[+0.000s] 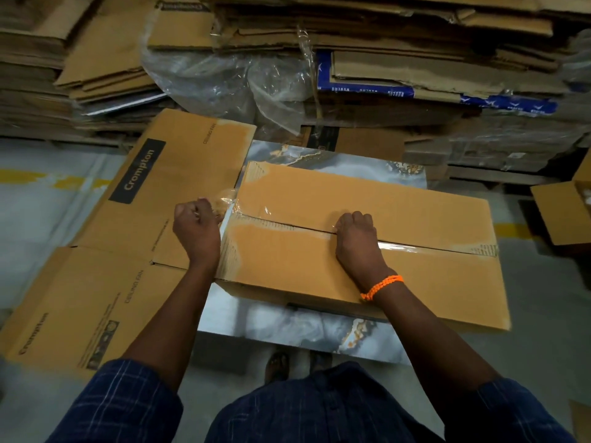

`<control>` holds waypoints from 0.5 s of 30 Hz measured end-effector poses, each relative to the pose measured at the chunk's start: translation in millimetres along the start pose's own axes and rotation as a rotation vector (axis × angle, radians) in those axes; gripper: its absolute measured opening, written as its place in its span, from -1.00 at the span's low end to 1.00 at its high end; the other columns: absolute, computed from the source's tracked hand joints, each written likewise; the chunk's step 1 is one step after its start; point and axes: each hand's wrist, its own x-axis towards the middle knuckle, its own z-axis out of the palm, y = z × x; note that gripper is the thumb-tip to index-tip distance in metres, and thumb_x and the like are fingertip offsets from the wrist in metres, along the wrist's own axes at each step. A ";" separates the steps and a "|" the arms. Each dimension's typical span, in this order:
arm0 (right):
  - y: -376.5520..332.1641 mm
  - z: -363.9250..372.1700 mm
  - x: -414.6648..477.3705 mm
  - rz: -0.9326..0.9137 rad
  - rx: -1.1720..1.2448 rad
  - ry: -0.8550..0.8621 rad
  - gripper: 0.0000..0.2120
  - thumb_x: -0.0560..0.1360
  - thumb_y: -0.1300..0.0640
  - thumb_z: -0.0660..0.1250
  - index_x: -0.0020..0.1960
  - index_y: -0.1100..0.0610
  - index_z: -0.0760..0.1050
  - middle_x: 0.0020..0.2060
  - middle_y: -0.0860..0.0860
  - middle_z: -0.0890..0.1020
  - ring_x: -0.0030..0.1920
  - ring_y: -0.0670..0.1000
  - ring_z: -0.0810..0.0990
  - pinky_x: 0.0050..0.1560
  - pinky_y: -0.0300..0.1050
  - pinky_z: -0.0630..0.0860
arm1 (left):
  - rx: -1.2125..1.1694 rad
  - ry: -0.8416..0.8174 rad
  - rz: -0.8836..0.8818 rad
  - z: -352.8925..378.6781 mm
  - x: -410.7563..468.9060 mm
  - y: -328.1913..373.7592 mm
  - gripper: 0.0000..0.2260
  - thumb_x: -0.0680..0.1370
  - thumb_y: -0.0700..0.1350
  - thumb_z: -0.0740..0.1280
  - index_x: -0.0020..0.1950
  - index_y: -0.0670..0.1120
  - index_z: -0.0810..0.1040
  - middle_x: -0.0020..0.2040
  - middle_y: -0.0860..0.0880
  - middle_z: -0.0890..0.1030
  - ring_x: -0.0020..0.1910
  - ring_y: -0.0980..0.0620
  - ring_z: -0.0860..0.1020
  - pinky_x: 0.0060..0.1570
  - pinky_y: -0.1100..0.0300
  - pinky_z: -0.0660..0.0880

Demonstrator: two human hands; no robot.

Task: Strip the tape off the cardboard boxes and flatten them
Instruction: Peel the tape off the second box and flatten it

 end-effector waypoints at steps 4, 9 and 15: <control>4.4 4.8 2.2 -0.059 -0.058 -0.012 -0.87 0.53 0.31 0.24 0.07 0.23 0.47 0.00 0.19 0.51 0.02 0.23 0.44 -0.09 0.08 0.39 | 0.095 -0.053 0.079 3.7 -3.1 5.1 -0.82 0.52 -0.01 0.31 -0.22 -0.04 0.60 -0.13 -0.11 0.66 -0.21 -0.11 0.67 -0.18 -0.04 0.64; 22.9 -4.9 -2.0 -0.053 0.308 0.040 -0.84 0.60 0.21 0.31 0.14 0.23 0.56 0.00 0.15 0.55 0.03 0.15 0.47 0.00 -0.06 0.34 | 0.254 -0.017 0.174 5.4 -6.5 7.9 -0.80 0.51 -0.08 0.37 -0.24 -0.14 0.48 -0.39 0.01 0.49 -0.42 0.02 0.41 -0.30 0.05 0.37; 17.8 -16.2 15.8 -0.121 0.108 -0.114 -0.86 0.56 0.27 0.29 0.01 0.24 0.63 -0.04 0.20 0.58 -0.01 0.25 0.55 -0.05 0.01 0.45 | 0.632 -0.279 0.646 22.7 -33.8 27.8 -0.75 0.57 0.04 0.41 -0.08 -0.09 0.46 -0.19 -0.07 0.54 -0.29 -0.10 0.51 -0.30 0.11 0.35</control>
